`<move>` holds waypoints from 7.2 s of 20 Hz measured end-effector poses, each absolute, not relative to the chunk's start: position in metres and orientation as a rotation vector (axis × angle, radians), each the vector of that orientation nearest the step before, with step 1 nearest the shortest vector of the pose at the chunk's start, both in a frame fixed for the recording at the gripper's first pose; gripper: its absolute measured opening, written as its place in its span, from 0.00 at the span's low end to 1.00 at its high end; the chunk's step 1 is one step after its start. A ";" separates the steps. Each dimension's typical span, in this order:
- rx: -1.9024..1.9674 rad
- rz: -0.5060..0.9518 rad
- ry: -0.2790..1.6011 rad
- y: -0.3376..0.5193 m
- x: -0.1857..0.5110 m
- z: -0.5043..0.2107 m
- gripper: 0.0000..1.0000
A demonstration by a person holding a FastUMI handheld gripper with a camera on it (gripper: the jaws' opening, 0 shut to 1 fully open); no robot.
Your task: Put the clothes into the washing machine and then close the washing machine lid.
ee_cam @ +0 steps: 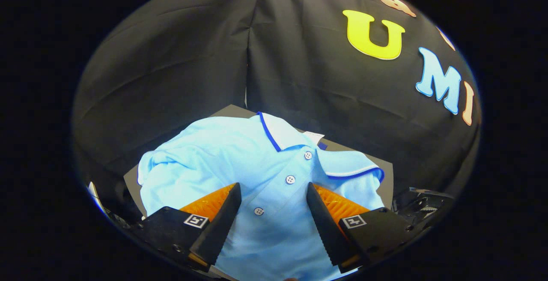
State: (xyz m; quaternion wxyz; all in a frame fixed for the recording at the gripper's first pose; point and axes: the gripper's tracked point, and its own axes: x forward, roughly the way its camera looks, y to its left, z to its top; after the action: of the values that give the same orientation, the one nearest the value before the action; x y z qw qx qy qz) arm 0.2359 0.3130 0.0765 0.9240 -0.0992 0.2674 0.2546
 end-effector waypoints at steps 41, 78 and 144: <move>-0.044 0.453 0.256 0.180 0.211 0.186 0.06; -0.002 0.104 0.372 -0.060 0.213 0.078 0.06; 0.035 0.031 0.051 -0.074 0.321 0.117 0.98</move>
State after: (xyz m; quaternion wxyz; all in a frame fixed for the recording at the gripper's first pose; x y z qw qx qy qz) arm 0.3207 -0.0736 0.1166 0.9994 0.0177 0.0253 0.0153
